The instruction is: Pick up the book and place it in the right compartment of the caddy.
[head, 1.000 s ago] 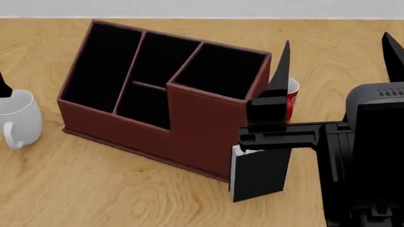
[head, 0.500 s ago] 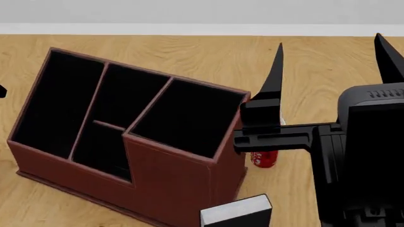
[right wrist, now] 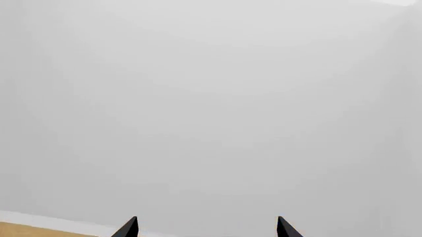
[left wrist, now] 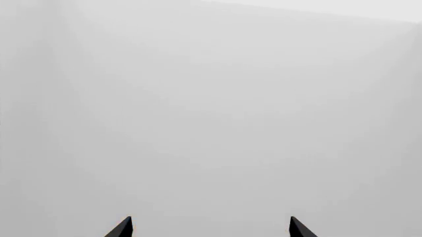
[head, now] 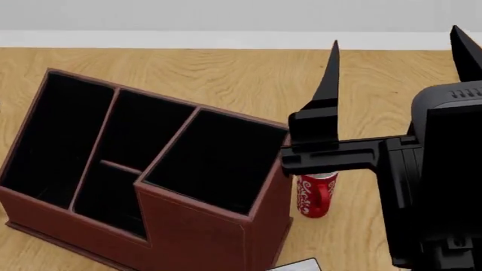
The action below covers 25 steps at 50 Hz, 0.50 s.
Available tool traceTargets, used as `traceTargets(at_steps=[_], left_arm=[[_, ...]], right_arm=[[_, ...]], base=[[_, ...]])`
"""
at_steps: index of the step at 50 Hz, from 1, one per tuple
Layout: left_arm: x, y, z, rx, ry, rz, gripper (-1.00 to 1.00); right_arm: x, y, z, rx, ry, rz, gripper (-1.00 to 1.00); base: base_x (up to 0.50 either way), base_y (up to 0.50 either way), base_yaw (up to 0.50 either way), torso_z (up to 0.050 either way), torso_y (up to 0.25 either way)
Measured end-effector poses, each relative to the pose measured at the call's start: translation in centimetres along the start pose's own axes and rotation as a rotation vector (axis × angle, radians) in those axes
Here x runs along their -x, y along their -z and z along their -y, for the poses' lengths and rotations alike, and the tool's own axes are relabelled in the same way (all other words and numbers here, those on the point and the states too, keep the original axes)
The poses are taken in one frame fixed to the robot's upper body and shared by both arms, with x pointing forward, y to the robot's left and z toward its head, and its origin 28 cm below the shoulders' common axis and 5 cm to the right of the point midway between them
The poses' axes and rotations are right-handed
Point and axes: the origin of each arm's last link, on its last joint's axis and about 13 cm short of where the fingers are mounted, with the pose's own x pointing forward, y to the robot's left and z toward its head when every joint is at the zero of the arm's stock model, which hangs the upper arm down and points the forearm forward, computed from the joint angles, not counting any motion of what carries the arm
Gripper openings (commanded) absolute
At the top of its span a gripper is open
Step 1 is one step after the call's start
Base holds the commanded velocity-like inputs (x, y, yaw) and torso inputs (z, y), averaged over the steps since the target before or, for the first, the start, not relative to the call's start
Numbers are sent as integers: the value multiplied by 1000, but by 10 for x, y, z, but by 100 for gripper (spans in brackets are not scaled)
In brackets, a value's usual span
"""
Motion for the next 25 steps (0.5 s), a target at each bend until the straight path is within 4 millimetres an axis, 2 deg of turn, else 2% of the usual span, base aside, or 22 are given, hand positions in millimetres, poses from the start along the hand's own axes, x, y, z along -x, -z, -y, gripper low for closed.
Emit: traceTargets(at_steps=[9,19,25], left_arm=[[0,-6,-2,8,-6,20,100],[1,-9,-4,24,-11,42,100],[0,-10,-5,30,-7,49,100]], right_arm=[[-16,-30,27,92,-122,-52,100],[-49,-80,60,337,-453,-181,100],[-65,-101,75,492,-662,-310,100]], base=[[0,0,0,0,0],[0,0,0,0,0],[0,0,0,0,0]])
